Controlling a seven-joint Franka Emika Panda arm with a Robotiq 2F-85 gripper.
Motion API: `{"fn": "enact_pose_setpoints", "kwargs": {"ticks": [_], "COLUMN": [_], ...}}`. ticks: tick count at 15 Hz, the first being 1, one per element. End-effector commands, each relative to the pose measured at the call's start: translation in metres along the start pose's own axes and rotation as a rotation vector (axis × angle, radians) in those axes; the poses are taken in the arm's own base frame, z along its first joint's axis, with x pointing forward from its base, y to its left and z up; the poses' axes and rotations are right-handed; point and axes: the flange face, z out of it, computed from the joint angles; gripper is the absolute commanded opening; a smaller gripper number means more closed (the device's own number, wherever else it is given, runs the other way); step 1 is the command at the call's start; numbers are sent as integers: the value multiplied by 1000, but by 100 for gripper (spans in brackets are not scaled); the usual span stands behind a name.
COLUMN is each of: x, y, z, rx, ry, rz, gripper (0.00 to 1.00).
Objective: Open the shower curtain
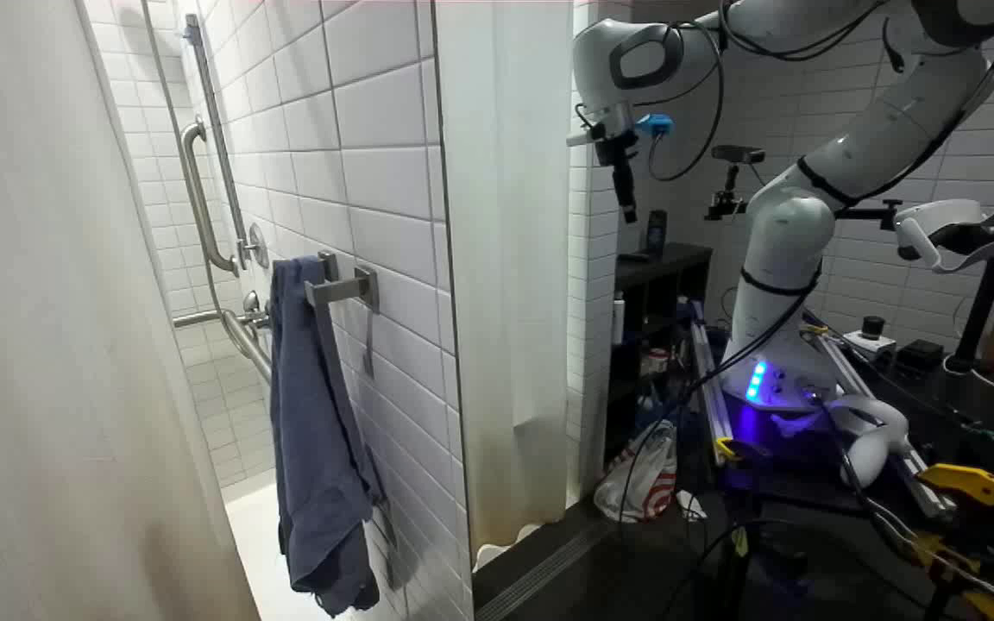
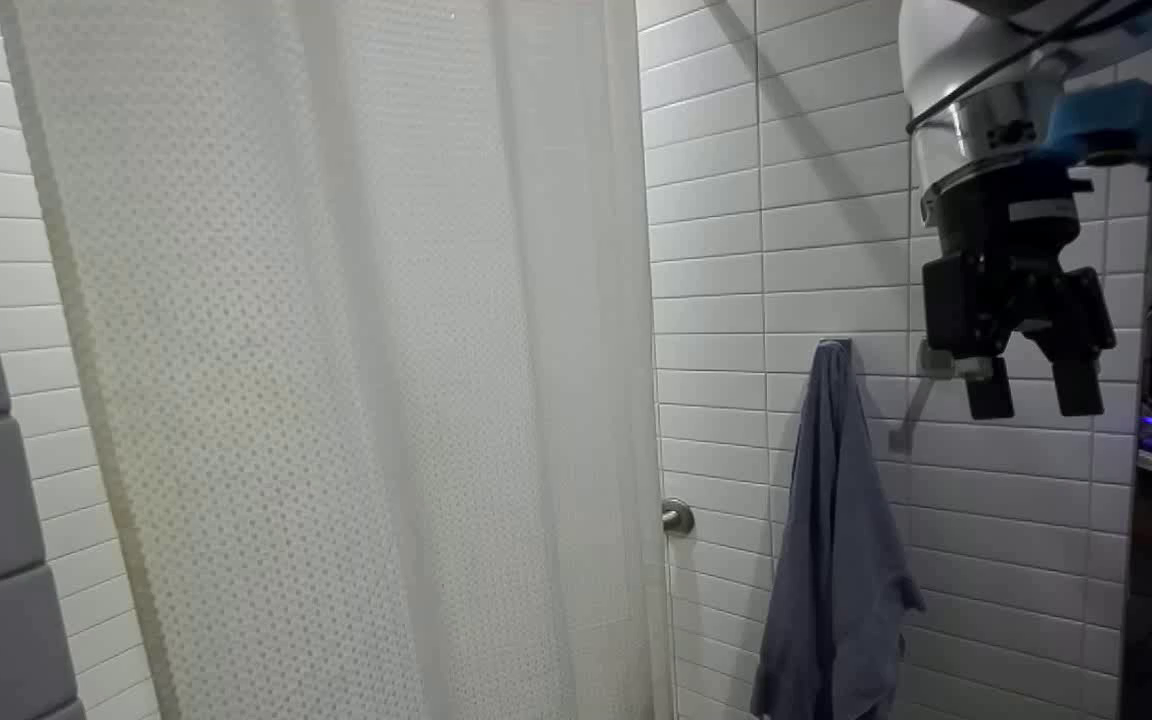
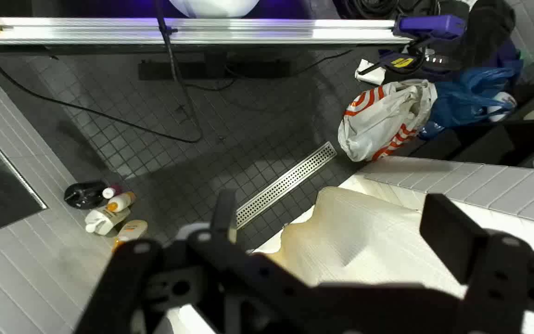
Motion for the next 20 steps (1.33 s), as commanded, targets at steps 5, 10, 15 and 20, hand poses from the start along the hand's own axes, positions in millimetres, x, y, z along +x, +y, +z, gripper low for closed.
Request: {"fn": "enact_pose_setpoints", "kwargs": {"ticks": [5, 10, 15, 20], "x": [0, 0, 24, 66], "y": [0, 0, -5, -6], "z": [0, 0, -14, -46], "rx": [0, 0, 7, 0], "ry": [0, 0, 18, 111], "rz": [0, 0, -36, -86], "gripper": [100, 100, 100, 100]}}
